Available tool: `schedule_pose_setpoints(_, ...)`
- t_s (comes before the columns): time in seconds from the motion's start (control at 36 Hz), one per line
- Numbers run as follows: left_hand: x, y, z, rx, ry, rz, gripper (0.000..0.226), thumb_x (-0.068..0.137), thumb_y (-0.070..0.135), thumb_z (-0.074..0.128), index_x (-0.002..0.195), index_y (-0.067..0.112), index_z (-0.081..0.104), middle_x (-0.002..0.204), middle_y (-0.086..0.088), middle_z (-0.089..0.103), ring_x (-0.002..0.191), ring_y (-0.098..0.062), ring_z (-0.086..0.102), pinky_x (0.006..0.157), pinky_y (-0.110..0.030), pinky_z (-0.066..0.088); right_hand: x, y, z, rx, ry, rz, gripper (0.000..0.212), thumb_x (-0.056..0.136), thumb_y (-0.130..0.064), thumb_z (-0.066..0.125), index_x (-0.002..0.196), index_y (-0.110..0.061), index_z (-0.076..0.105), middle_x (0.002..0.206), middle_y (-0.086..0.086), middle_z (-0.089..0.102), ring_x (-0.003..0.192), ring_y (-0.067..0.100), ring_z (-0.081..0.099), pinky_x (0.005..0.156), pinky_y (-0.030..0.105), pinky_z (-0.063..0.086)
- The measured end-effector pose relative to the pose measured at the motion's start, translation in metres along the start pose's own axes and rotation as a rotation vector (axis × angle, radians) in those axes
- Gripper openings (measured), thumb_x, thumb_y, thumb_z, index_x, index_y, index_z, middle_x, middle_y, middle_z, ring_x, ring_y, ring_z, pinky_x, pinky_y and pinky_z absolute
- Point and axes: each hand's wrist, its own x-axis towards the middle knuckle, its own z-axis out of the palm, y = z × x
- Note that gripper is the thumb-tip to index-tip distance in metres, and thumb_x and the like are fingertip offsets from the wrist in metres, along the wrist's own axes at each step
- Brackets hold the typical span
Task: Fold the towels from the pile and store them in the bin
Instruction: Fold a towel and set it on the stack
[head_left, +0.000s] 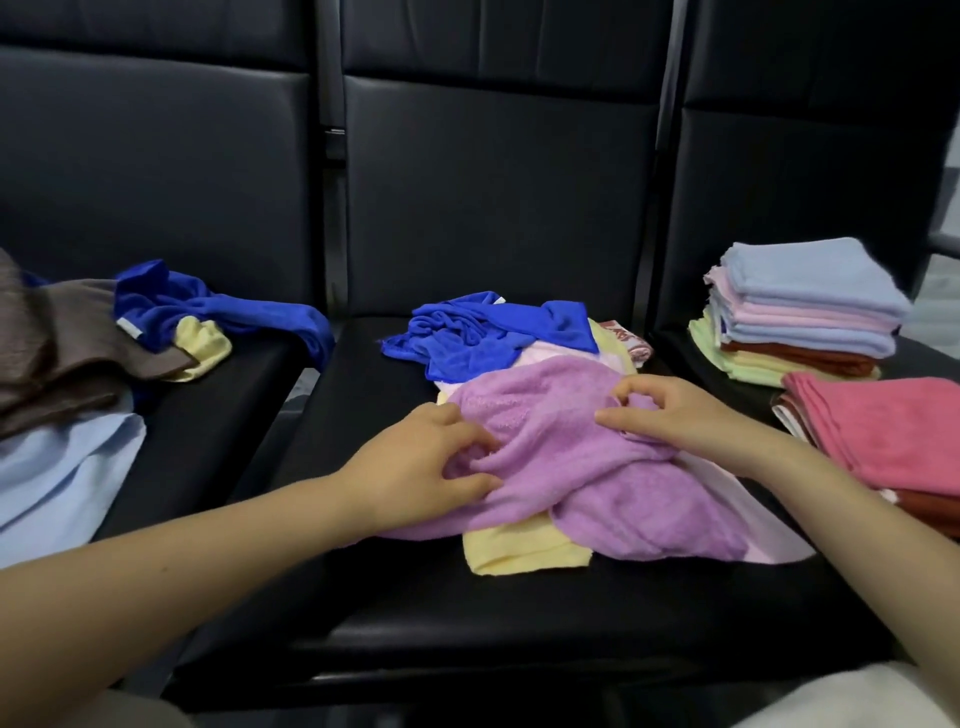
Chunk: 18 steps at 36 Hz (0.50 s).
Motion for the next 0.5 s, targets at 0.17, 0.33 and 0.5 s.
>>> schedule_pose_setpoints(0.17, 0.007, -0.005, -0.002, 0.071, 0.019, -0.102, 0.020, 0.081, 0.049, 0.065, 0.085, 0.030, 0.062, 0.095, 0.008, 0.045, 0.103, -0.011, 0.040, 0.089, -0.028, 0.044, 0.005, 0.002, 0.005, -0.028, 0.082, -0.090, 0.025, 0.084, -0.025, 0.075, 0.079, -0.003, 0.064, 0.067, -0.020, 0.057, 0.060, -0.009, 0.050, 0.062, 0.004, 0.038)
schedule_pose_setpoints(0.33, 0.010, -0.011, -0.022, -0.286, 0.113, -0.006, 0.028, 0.085, 0.043, 0.068, 0.074, 0.017, 0.071, 0.100, 0.005, 0.060, 0.103, -0.001, 0.048, 0.089, -0.009, 0.036, 0.004, -0.003, 0.005, 0.155, 0.244, -0.154, 0.015, 0.091, -0.016, 0.067, 0.080, -0.006, 0.064, 0.076, -0.001, 0.056, 0.060, -0.005, 0.049, 0.057, 0.005, 0.039)
schedule_pose_setpoints(0.5, 0.009, -0.014, -0.047, -0.747, 0.131, -0.157, 0.039, 0.091, 0.039, 0.063, 0.099, 0.002, 0.070, 0.092, -0.014, 0.073, 0.081, -0.015, 0.065, 0.074, -0.028, 0.051, -0.003, -0.015, 0.004, 0.221, 0.259, -0.181, 0.025, 0.096, -0.021, 0.059, 0.072, -0.014, 0.057, 0.057, -0.014, 0.050, 0.052, -0.004, 0.044, 0.054, 0.008, 0.036)
